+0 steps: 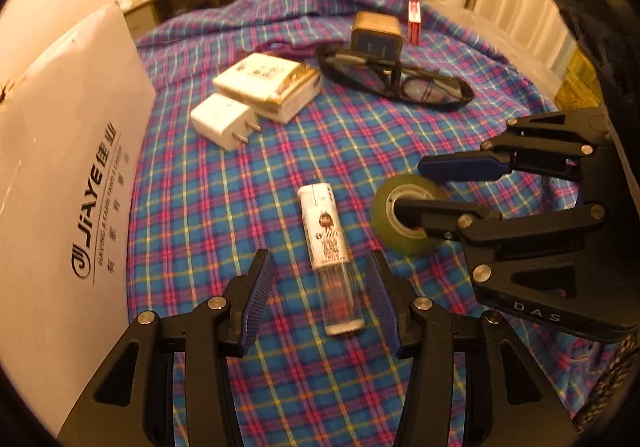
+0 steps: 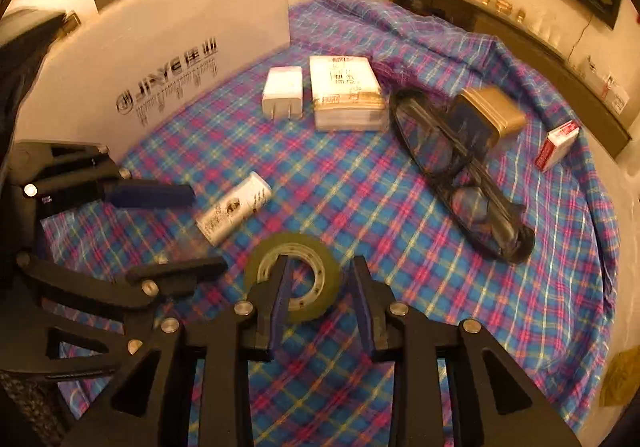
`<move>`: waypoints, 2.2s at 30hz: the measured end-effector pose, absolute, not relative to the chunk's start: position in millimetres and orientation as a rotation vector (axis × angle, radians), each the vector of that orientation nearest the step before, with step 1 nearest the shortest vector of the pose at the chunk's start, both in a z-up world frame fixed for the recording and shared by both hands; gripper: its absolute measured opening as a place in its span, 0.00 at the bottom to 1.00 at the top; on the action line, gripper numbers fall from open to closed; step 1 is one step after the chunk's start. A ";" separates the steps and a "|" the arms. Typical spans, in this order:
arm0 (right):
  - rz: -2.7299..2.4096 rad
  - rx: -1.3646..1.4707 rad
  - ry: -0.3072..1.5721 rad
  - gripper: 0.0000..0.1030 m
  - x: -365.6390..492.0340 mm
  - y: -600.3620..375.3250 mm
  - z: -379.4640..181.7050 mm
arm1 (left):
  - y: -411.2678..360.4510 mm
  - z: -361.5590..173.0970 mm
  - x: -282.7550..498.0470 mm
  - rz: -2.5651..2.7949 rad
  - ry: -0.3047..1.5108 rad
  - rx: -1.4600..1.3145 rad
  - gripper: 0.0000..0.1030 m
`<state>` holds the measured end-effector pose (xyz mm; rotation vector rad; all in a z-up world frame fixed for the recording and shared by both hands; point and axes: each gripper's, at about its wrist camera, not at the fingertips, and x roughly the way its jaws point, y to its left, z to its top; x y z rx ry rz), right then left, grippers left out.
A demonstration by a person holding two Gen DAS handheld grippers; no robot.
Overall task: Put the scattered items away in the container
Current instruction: 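Grasp the white lip-balm tube with the left gripper while the right grasps the green tape, then carry the lip-balm tube and green tape roll over the foam box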
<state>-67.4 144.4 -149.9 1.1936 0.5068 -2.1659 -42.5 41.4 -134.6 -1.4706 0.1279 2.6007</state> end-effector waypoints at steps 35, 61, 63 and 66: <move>-2.195 1.248 0.266 0.15 -74.8 148.7 -114.2 | 16.3 -129.5 -53.3 2.663 0.016 -1.397 0.19; -2.232 1.114 0.219 0.15 -54.7 107.5 -49.9 | -29.1 -31.2 -13.7 2.752 -0.211 -1.123 0.19; -2.236 1.094 0.217 0.15 -51.6 101.4 -41.8 | -36.9 -22.3 -9.2 2.763 -0.234 -1.095 0.19; -2.240 1.069 0.216 0.15 -47.7 93.4 -32.0 | -45.8 -13.0 -5.1 2.777 -0.263 -1.065 0.19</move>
